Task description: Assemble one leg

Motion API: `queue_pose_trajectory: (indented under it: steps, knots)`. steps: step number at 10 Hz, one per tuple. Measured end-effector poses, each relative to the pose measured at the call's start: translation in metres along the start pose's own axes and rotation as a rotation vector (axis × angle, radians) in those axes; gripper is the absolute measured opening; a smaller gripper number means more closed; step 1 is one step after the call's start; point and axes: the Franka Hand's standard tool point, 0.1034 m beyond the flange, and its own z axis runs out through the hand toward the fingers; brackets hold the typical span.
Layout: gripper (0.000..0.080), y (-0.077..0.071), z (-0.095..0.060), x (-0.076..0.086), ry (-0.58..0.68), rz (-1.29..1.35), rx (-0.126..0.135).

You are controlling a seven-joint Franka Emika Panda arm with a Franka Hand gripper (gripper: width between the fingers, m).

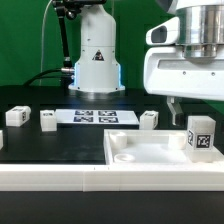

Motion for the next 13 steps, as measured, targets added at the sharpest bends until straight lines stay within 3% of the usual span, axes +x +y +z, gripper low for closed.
queue_pose_trajectory:
  steps: [7,11,13]
  knots:
    - [0.0648,-0.0020,-0.0003,0.0008,0.015,-0.612,-0.019]
    - [0.0648,0.0008,0.0003,0.0033,0.022,-0.769,-0.036]
    - [0.0384,0.0009,0.0004,0.0033,0.022,-0.768,-0.036]
